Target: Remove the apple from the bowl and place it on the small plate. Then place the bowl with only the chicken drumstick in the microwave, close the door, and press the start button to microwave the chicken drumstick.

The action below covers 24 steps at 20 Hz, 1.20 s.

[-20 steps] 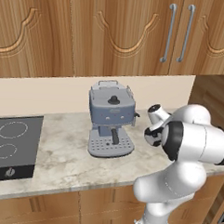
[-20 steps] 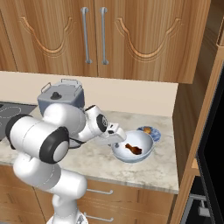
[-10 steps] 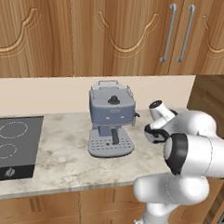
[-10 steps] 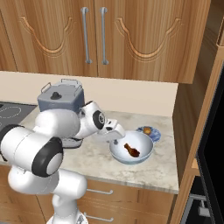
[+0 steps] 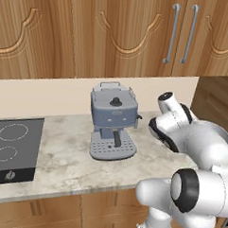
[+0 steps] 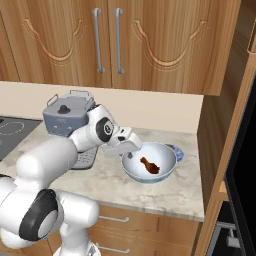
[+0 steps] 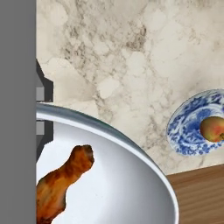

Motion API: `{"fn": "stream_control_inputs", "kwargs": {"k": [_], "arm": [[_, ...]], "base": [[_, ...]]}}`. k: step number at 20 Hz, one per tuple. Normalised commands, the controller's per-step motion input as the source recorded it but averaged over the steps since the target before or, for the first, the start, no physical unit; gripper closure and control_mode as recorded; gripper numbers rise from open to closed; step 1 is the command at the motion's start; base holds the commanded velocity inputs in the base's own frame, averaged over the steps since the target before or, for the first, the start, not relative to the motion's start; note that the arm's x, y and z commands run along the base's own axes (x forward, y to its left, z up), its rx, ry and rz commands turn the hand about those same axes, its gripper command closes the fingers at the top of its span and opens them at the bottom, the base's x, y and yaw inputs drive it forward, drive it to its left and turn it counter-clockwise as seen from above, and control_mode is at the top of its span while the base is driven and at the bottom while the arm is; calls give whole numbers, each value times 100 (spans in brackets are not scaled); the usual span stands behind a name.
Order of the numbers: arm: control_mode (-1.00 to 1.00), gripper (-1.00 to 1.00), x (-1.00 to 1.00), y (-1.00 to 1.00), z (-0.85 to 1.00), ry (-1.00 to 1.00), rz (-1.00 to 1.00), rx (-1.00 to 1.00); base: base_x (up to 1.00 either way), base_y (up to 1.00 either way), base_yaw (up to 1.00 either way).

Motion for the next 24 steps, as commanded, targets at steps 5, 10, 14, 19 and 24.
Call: {"fn": "stream_control_inputs", "kwargs": {"k": [5, 10, 14, 19, 24], "arm": [[-100, 100, -46, 13, 42, 0, 0, 0], [-100, 100, -47, 43, 30, 1, 2, 0], [-100, 100, -52, 45, 28, 0, 3, 0], [-100, 100, -48, 44, 38, 0, 6, 0], [-100, 100, -38, 50, 41, 0, 12, 0]], "base": [[0, 0, 0], [0, 0, 0], [0, 0, 0], [0, 0, 0], [0, 0, 0]]}}
